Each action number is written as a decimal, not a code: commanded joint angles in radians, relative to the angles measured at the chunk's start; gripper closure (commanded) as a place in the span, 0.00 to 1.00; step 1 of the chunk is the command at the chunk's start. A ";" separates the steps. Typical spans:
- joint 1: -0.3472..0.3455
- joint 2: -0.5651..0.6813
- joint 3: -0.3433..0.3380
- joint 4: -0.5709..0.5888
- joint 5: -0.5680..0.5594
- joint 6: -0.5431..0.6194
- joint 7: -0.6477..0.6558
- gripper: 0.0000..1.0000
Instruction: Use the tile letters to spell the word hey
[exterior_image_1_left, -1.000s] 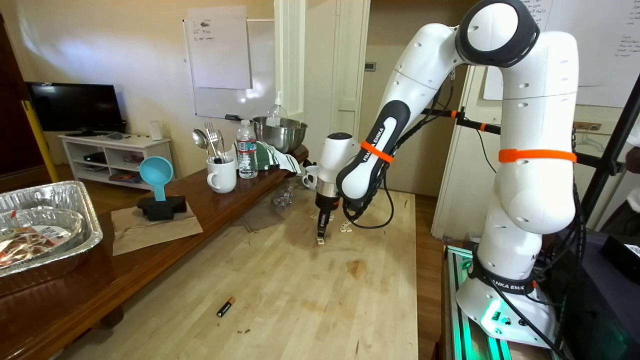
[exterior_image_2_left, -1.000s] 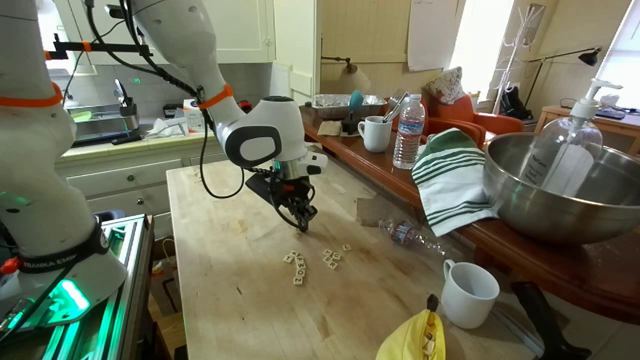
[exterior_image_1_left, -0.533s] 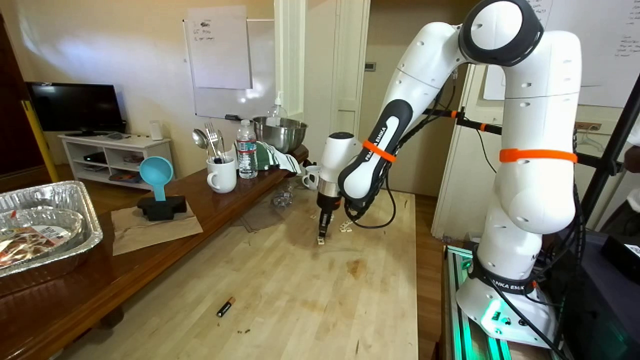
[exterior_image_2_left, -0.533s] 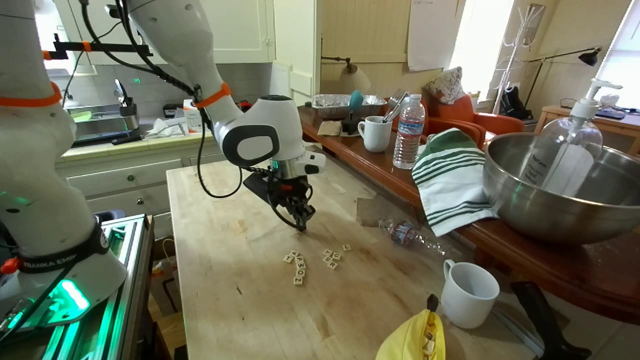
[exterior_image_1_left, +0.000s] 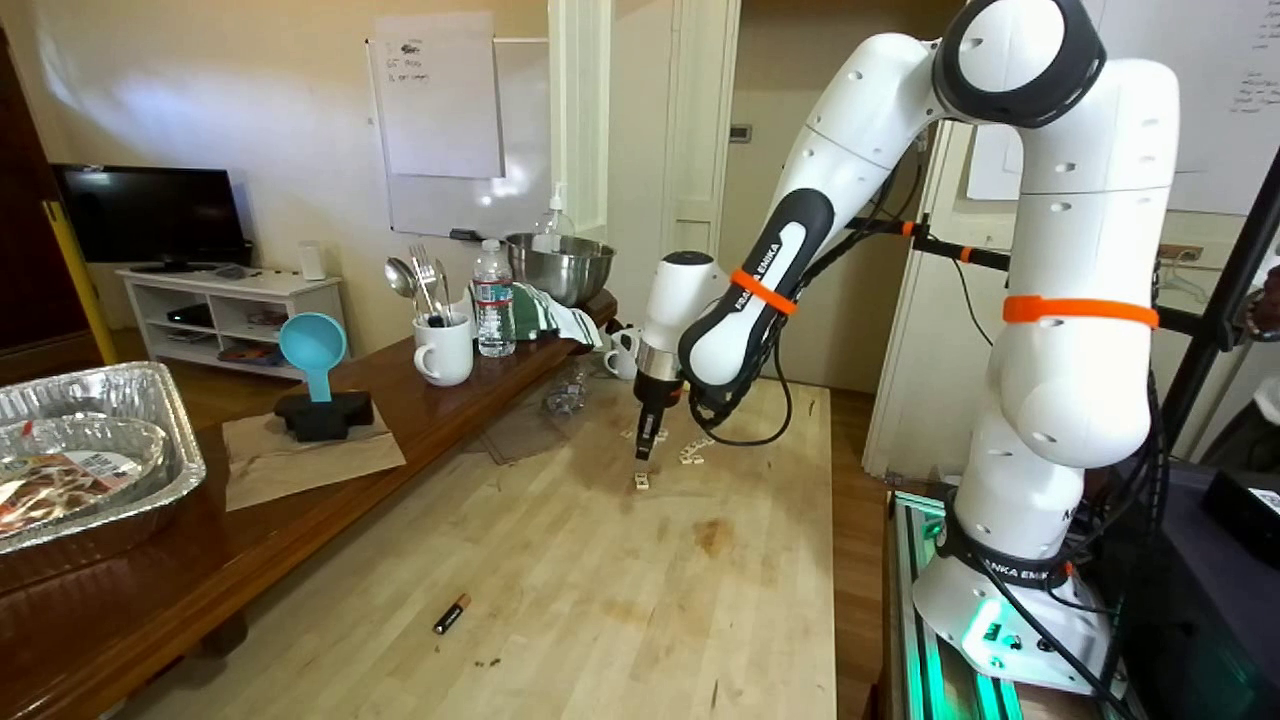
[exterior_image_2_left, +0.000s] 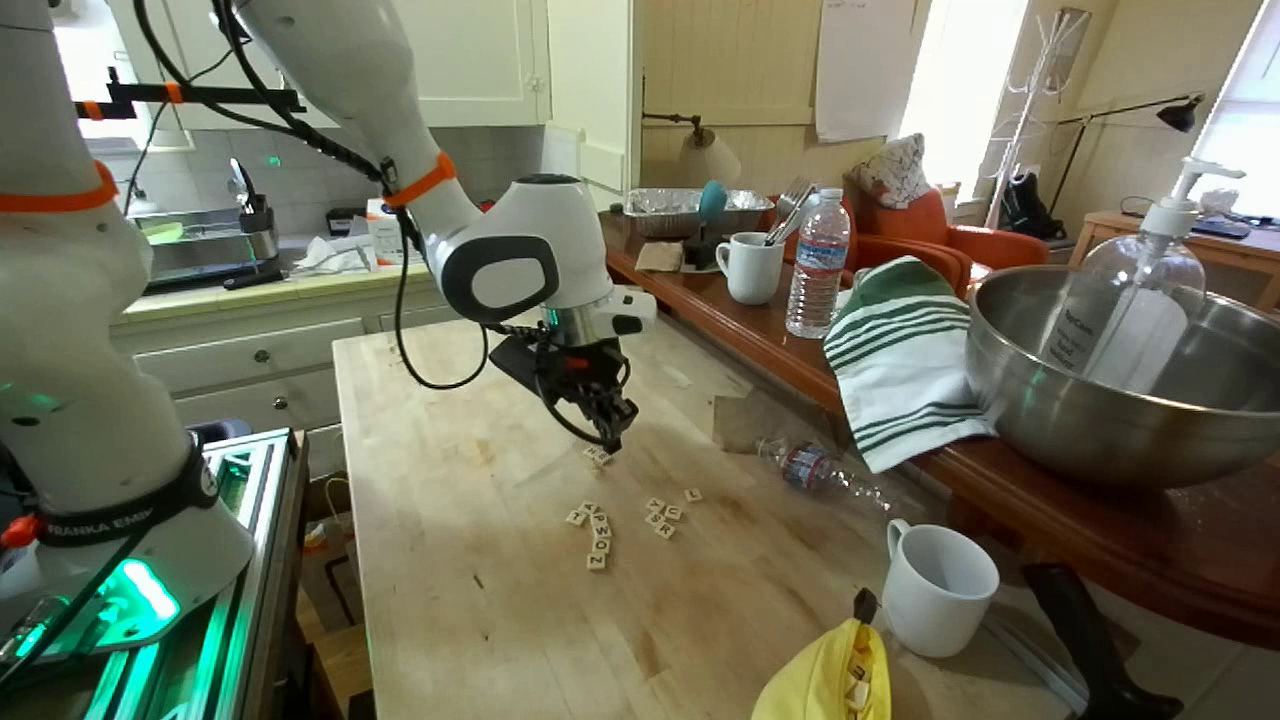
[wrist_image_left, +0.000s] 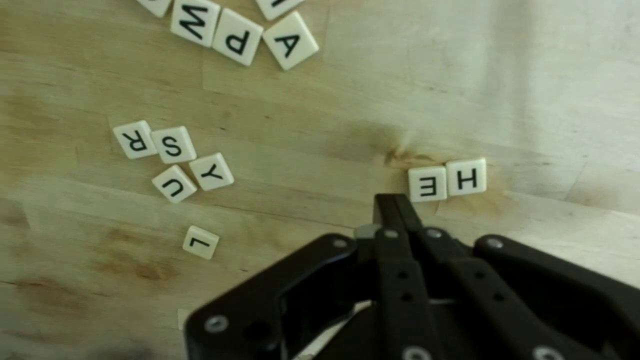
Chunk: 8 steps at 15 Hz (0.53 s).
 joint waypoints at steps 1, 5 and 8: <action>-0.009 -0.009 -0.039 -0.005 -0.041 0.029 0.007 1.00; -0.023 0.017 -0.084 0.026 -0.080 0.032 0.013 1.00; -0.037 0.038 -0.106 0.054 -0.095 0.035 0.005 1.00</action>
